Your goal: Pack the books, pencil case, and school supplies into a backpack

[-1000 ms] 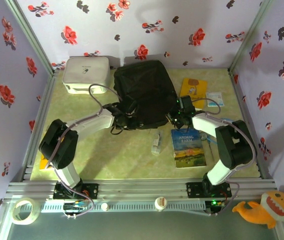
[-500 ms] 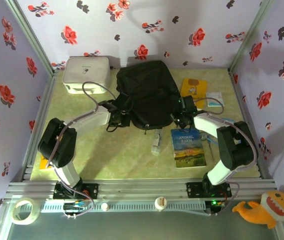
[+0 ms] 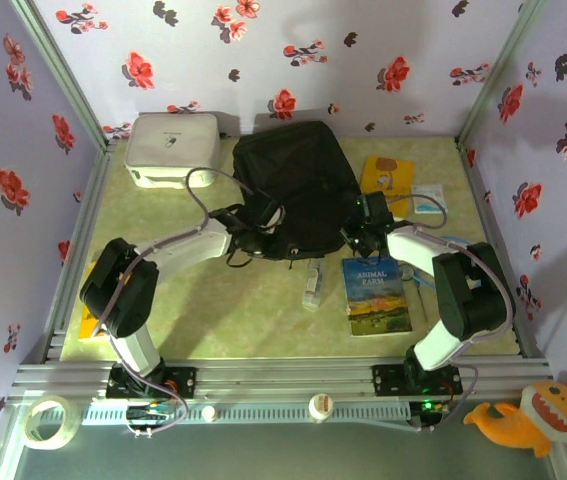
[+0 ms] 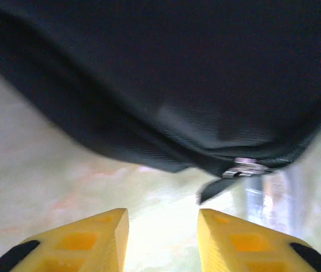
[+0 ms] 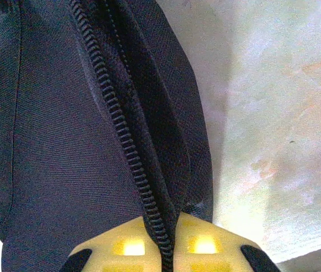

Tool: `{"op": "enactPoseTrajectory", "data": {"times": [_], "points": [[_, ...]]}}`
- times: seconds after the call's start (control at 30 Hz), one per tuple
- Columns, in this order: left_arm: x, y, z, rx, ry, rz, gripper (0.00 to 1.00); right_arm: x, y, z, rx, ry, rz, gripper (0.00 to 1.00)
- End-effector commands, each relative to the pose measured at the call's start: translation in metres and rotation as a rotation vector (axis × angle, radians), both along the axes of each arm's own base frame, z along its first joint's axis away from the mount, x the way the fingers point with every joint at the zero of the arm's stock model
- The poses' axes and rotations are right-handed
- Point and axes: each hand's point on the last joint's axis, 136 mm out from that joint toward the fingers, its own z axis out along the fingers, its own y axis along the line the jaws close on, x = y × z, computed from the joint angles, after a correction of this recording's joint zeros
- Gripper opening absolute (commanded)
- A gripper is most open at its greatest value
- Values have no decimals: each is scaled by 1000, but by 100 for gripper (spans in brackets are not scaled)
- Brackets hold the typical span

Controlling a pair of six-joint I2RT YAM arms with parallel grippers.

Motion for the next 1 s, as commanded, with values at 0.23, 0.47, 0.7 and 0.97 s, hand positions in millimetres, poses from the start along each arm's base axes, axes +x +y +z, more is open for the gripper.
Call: {"op": "enactPoseTrajectory", "data": {"times": [0.23,0.47,0.7,0.97], "points": [[-9,-35,-27,-24,9,-138,40,-8,-7,-4,-22,24,-7,6],[-5,-39,-36,-14,4,-152,34,-8,-7,-4,-19,21,-6,7],[5,-43,-32,-22,-39,-133,27,-8,-7,-4,-20,20,-8,7],[2,-19,-24,15,-93,-85,1,-6,-14,-1,-55,-2,-13,6]]}}
